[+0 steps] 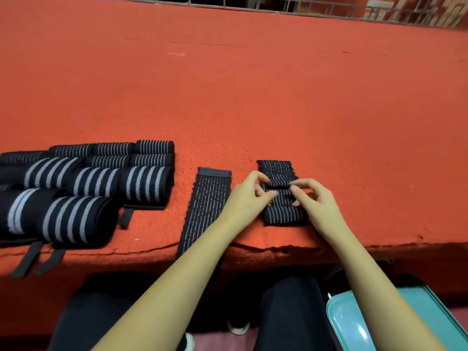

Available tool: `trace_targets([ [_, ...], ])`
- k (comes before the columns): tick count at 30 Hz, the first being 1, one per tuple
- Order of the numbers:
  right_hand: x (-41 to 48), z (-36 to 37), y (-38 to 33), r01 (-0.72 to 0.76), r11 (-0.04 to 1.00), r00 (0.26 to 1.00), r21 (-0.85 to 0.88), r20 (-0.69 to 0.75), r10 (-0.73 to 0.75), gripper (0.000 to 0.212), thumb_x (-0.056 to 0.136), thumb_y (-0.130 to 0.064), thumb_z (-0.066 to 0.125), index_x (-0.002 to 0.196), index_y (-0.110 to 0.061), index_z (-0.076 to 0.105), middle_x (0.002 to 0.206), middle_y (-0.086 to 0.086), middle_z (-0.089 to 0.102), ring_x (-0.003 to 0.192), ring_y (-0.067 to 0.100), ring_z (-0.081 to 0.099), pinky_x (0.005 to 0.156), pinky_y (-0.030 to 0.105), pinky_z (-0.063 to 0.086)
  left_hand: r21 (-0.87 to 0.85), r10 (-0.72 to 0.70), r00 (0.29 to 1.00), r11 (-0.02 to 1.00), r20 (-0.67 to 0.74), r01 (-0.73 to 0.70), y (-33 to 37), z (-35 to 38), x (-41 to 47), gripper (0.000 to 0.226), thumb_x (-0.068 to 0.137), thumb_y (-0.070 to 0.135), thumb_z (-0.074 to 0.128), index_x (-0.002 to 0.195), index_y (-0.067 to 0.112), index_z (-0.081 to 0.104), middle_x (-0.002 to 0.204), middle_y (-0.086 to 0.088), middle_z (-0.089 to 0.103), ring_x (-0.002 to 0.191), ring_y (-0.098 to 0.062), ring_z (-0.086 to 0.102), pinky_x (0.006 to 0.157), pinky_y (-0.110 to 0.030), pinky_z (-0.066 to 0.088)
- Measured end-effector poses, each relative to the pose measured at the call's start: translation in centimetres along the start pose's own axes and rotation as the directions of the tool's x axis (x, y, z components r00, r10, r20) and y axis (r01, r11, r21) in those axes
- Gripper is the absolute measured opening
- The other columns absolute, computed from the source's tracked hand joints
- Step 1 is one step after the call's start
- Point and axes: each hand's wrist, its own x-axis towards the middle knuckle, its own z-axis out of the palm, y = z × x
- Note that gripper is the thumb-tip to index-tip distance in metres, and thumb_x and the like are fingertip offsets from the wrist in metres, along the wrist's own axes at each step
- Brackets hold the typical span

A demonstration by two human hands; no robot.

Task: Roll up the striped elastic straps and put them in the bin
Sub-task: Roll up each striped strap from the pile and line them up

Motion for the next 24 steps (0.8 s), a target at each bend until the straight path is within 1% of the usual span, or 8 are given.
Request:
trace_targets([
  [3, 1.7, 0.4, 0.4, 0.075, 0.942, 0.997, -0.328, 0.011, -0.076, 0.034, 0.092, -0.003, 0.057, 0.121, -0.02, 0.061, 0.121, 0.002, 0.056, 0.092, 0.008, 0.05, 0.085, 0.015, 0.037, 0.173, 0.024, 0.999, 0.984, 0.027, -0.029, 0.1, 0.5, -0.3, 0.034, 0.084, 0.03, 0.07, 0.112, 0.027, 0.051, 0.071, 0.012, 0.061, 0.072, -0.002, 0.053, 0.084, -0.034, 0.043],
  [6, 3.5, 1.1, 0.2, 0.029, 0.865, 0.992, -0.501, 0.124, 0.038, 0.053, 0.092, -0.013, 0.059, 0.141, -0.023, 0.044, 0.141, -0.001, 0.048, 0.125, 0.021, 0.034, 0.106, 0.033, 0.029, 0.291, 0.064, 0.997, 0.954, 0.041, -0.073, 0.0, 0.8, -0.6, 0.037, 0.085, 0.033, 0.07, 0.117, 0.028, 0.053, 0.091, 0.012, 0.058, 0.096, -0.011, 0.047, 0.096, -0.038, 0.038],
  [10, 5.0, 1.4, -0.7, -0.046, 0.755, 0.989, -0.654, 0.076, 0.126, 0.034, 0.088, -0.033, 0.066, 0.121, -0.024, 0.062, 0.119, 0.0, 0.055, 0.121, 0.026, 0.037, 0.097, 0.039, 0.03, 0.373, 0.061, 0.994, 0.923, 0.089, -0.09, -0.5, 0.5, -0.8, 0.044, 0.086, 0.042, 0.067, 0.126, 0.025, 0.057, 0.123, 0.008, 0.05, 0.117, -0.014, 0.039, 0.106, -0.037, 0.031],
  [13, 5.1, 1.2, -1.8, -0.084, 0.866, 0.996, -0.493, -0.05, 0.069, 0.014, 0.081, -0.029, 0.073, 0.088, -0.02, 0.064, 0.081, -0.007, 0.052, 0.105, 0.026, 0.044, 0.091, 0.041, 0.038, 0.324, 0.049, 0.995, 0.943, 0.092, -0.077, -0.8, 0.6, -0.7, 0.054, 0.083, 0.041, 0.071, 0.131, 0.022, 0.054, 0.129, 0.006, 0.045, 0.122, -0.016, 0.041, 0.108, -0.041, 0.034],
  [16, 4.3, 1.0, -1.6, -0.012, 0.908, 1.0, -0.42, 0.002, 0.014, 0.018, 0.078, -0.019, 0.075, 0.081, -0.019, 0.058, 0.086, -0.007, 0.057, 0.099, 0.024, 0.051, 0.089, 0.041, 0.041, 0.204, 0.103, 0.994, 0.974, -0.032, -0.095, -0.8, 0.8, -0.5, 0.05, 0.086, 0.031, 0.069, 0.132, 0.017, 0.051, 0.129, 0.001, 0.045, 0.117, -0.022, 0.05, 0.104, -0.042, 0.04],
  [19, 3.1, 0.8, -1.3, 0.035, 0.968, 0.996, -0.249, 0.087, -0.014, 0.013, 0.081, -0.012, 0.073, 0.086, -0.018, 0.062, 0.089, -0.007, 0.066, 0.088, 0.012, 0.062, 0.084, 0.03, 0.047, 0.165, 0.199, 0.959, 0.972, -0.201, -0.167, -0.4, 0.4, 0.1, 0.034, 0.093, 0.018, 0.06, 0.126, 0.013, 0.056, 0.124, -0.002, 0.051, 0.112, -0.024, 0.052, 0.103, -0.037, 0.04],
  [22, 2.0, 0.8, -1.8, 0.023, 0.999, 0.996, 0.05, 0.082, -0.027, 0.012, 0.084, -0.005, 0.07, 0.087, -0.016, 0.068, 0.086, -0.007, 0.069, 0.08, 0.0, 0.063, 0.079, 0.016, 0.048, 0.221, 0.231, 0.956, 0.957, -0.178, -0.19, 0.4, -0.1, 0.8, 0.027, 0.096, 0.018, 0.056, 0.122, 0.015, 0.063, 0.122, -0.001, 0.058, 0.115, -0.021, 0.047, 0.099, -0.019, 0.028],
  [24, 1.6, 0.7, -2.0, 0.027, 0.986, 0.999, 0.164, 0.027, -0.032, 0.014, 0.084, -0.002, 0.069, 0.085, -0.016, 0.069, 0.084, -0.006, 0.07, 0.078, -0.001, 0.063, 0.077, 0.014, 0.047, 0.193, 0.219, 0.967, 0.962, -0.133, -0.192, 0.6, -0.4, 0.9, 0.024, 0.095, 0.02, 0.057, 0.117, 0.017, 0.066, 0.118, 0.002, 0.062, 0.115, -0.018, 0.045, 0.097, -0.018, 0.027],
])
